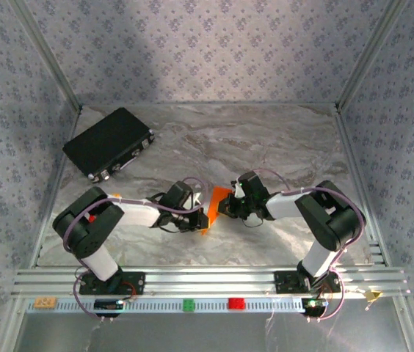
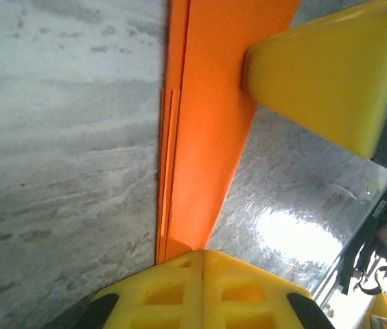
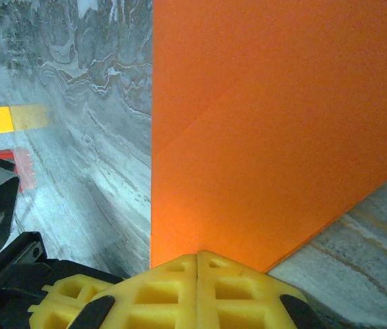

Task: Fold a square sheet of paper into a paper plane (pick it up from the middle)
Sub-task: Fold the wing for the fifth time at the center of the table.

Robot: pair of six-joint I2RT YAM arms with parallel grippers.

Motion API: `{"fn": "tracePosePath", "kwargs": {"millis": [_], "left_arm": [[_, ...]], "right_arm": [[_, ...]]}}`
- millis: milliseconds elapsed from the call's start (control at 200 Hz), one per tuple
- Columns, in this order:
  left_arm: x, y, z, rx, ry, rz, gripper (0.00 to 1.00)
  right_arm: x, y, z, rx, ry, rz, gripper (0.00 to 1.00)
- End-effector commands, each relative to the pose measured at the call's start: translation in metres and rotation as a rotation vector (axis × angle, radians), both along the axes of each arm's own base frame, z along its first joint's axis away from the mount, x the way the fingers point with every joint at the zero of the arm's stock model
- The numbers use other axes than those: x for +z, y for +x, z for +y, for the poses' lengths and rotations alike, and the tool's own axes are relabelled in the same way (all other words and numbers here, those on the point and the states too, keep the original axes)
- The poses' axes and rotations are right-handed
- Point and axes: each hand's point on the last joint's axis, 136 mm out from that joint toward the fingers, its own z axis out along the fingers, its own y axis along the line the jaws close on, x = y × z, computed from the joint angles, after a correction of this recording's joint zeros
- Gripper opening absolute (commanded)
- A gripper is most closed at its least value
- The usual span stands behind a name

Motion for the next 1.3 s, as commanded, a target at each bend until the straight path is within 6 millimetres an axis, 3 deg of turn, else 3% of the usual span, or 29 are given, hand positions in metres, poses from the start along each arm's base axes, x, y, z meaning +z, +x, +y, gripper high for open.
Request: {"fn": "tracePosePath", "kwargs": {"millis": [0, 145, 250, 395, 510, 690, 1074, 1294], "left_arm": [[-0.026, -0.020, 0.018, 0.007, 0.075, 0.075, 0.00], [-0.028, -0.022, 0.020, 0.012, 0.080, 0.078, 0.00], [-0.028, -0.021, 0.020, 0.011, 0.083, 0.075, 0.00], [-0.029, -0.020, 0.020, 0.016, 0.088, 0.073, 0.00], [-0.028, -0.020, 0.021, 0.021, 0.091, 0.072, 0.00], [-0.028, -0.020, 0.021, 0.016, 0.090, 0.071, 0.00], [-0.030, -0.021, 0.022, 0.016, 0.090, 0.076, 0.00], [-0.030, -0.021, 0.021, 0.016, 0.089, 0.076, 0.00]], "right_arm": [[-0.001, 0.005, -0.008, -0.036, -0.026, -0.009, 0.03], [0.019, 0.003, 0.007, 0.016, 0.023, -0.053, 0.03], [0.024, -0.006, 0.019, 0.058, 0.044, -0.060, 0.03], [0.006, -0.025, 0.029, 0.104, 0.012, -0.026, 0.02], [-0.015, -0.031, 0.017, 0.081, -0.051, 0.003, 0.02], [-0.029, -0.017, -0.006, 0.001, -0.096, 0.025, 0.02], [-0.014, 0.019, -0.017, -0.053, -0.042, -0.011, 0.02], [0.012, 0.031, -0.016, -0.046, 0.015, -0.072, 0.04]]}}
